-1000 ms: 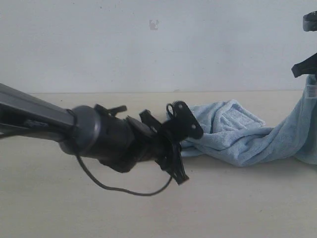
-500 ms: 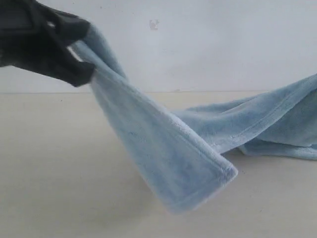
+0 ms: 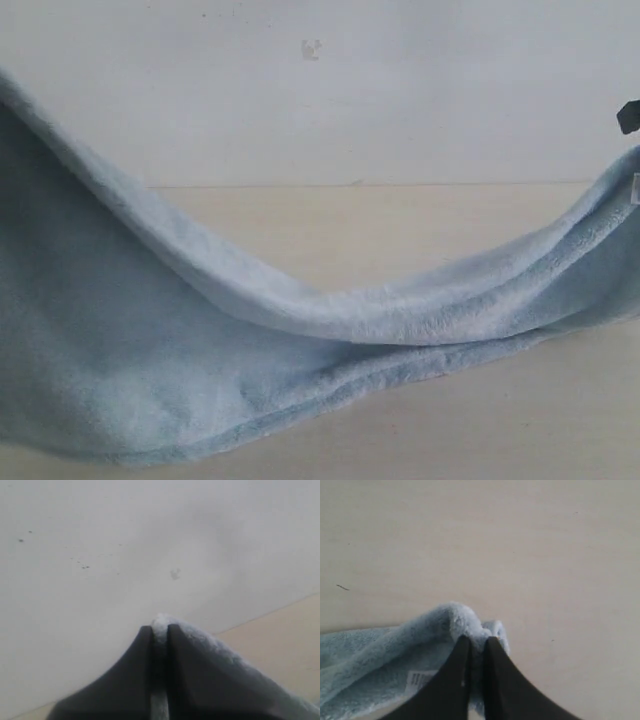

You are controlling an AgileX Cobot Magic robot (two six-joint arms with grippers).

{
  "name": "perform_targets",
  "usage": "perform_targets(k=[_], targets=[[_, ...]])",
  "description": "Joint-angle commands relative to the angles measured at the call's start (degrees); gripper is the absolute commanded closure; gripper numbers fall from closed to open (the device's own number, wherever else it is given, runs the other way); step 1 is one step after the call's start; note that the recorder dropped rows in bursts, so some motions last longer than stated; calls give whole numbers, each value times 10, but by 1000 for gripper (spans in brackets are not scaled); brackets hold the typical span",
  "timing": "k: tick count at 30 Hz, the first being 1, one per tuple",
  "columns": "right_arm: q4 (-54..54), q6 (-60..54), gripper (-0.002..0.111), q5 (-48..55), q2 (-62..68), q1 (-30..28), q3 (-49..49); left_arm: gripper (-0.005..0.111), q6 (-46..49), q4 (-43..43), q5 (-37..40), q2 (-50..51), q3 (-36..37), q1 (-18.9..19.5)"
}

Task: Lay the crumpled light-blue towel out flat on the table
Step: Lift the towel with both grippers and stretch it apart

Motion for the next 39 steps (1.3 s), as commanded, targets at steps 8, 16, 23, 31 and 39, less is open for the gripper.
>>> perform_targets(k=[8, 16, 23, 31, 39], targets=[[-45, 31, 108, 0, -67, -1, -5, 103, 25, -2, -74, -24, 3, -2], [-44, 51, 108, 26, -212, -1, 47, 103, 9, -2, -86, -91, 3, -2], [-58, 98, 108, -3, -370, -1, 137, 103, 7, -2, -83, -172, 3, -2], [-76, 110, 108, 5, -482, 17, 161, 103, 13, -2, -88, -236, 7, -2], [-154, 129, 108, -19, -402, 30, 235, 103, -35, -2, -177, -156, 127, -2]])
